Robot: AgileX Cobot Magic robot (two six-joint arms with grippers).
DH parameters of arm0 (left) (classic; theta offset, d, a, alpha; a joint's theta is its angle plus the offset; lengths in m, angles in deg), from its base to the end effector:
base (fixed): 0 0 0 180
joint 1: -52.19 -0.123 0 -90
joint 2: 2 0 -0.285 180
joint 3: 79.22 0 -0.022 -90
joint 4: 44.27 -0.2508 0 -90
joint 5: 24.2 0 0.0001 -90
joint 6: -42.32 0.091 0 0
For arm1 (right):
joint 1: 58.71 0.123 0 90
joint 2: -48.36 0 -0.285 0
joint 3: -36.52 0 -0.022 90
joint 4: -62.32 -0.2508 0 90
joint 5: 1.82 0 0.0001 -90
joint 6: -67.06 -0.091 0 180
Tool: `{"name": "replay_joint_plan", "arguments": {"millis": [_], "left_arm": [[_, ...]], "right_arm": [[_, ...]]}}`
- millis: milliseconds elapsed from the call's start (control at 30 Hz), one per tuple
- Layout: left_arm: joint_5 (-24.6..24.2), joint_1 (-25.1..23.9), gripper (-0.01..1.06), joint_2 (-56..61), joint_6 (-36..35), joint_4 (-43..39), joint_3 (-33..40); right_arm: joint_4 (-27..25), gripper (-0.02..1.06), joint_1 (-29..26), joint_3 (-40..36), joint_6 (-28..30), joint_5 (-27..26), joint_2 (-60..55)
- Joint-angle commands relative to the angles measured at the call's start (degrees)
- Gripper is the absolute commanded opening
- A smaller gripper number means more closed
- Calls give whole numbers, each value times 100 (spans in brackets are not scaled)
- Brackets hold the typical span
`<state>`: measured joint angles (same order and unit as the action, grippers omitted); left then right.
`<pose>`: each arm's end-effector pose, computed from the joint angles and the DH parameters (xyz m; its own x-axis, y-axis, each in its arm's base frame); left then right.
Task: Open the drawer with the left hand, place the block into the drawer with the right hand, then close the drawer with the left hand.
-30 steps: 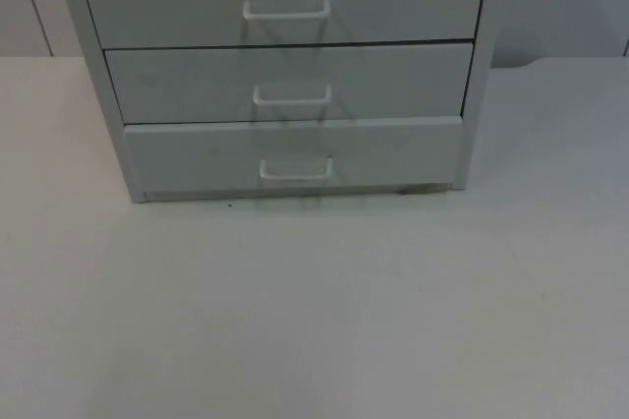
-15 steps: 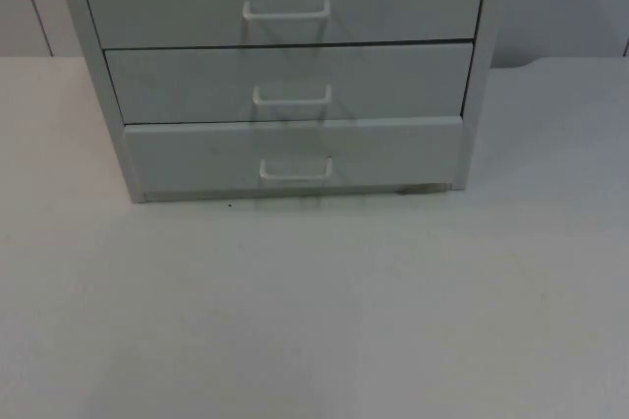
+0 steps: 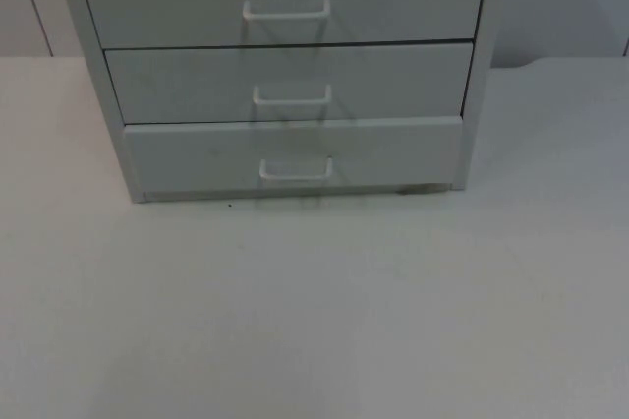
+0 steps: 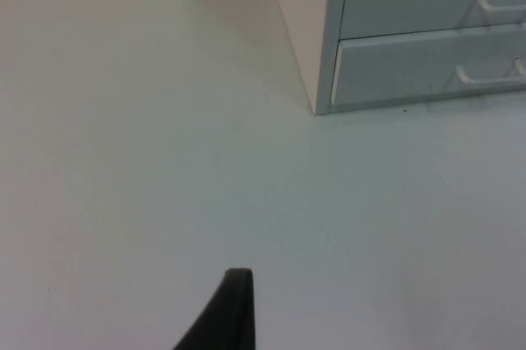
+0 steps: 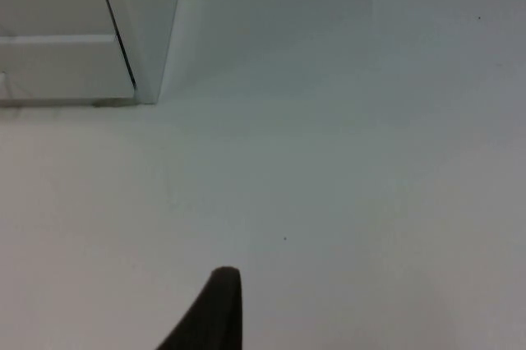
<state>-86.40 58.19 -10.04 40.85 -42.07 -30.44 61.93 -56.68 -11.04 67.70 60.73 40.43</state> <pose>-0.0051 -0.0026 0.2743 -0.4876 0.0075 -0.8731 0.1129 0.9921 -0.0545 -0.0078 0.0003 0.2797 -0.4694 -0.0247 -0.8826 -0.0445 0.9990 -0.0043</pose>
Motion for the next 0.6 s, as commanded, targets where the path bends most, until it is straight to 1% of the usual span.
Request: {"name": "replay_joint_plan", "arguments": {"millis": [0, 467, 567], "left_arm": [[75, 30, 105, 26, -35, -7, 15], [75, 5, 105, 26, -35, -7, 15], [75, -136, 105, 26, -35, -7, 15]], "right_arm": [[4, 105, -16, -14, 2, -68, 14], [4, 105, -16, -14, 2, -80, 14], [4, 105, -16, -14, 2, -80, 14]]}}
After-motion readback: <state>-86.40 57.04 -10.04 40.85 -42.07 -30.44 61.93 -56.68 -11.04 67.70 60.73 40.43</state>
